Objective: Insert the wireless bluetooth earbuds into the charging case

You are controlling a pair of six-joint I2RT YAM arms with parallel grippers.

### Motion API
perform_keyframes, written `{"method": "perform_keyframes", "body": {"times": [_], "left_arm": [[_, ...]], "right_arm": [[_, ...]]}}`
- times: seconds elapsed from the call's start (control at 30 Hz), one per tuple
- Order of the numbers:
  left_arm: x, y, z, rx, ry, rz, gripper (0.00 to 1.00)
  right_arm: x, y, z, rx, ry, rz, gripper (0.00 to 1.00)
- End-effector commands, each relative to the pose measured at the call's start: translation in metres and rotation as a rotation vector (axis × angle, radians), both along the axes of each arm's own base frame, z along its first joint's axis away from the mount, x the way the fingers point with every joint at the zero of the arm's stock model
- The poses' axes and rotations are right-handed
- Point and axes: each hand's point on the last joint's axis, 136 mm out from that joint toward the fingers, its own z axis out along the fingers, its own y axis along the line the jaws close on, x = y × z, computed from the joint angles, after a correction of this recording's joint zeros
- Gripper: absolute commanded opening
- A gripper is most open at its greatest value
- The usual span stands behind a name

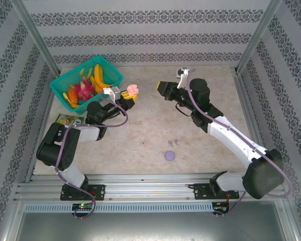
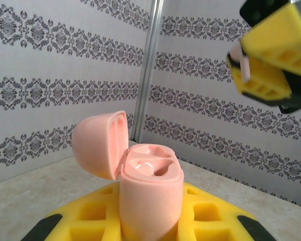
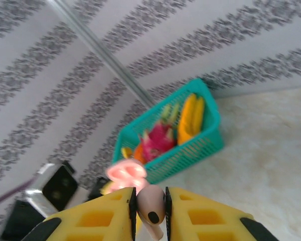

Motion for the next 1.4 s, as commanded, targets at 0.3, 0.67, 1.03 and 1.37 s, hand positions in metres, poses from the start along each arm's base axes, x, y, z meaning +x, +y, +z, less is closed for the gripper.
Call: {"method": "perform_keyframes", "body": {"times": [0.3,0.67,1.03,1.37], "left_arm": [[-0.006,-0.017,0.035,-0.034,-0.102,-0.077,0.00],[-0.006,-0.023,0.040,-0.043,-0.111,-0.098,0.00],[-0.006,-0.026,0.040,-0.043,-0.105,-0.107,0.00],[-0.005,-0.026,0.041,-0.046,-0.107,-0.105,0.00]], "right_arm": [[-0.005,0.045,0.043,0.123,-0.103,0.232,0.23],[0.005,0.058,0.025,0.100,-0.106,0.251,0.23],[0.013,0.070,0.017,0.091,-0.091,0.273,0.23],[0.010,0.081,0.009,0.083,-0.074,0.299,0.23]]}}
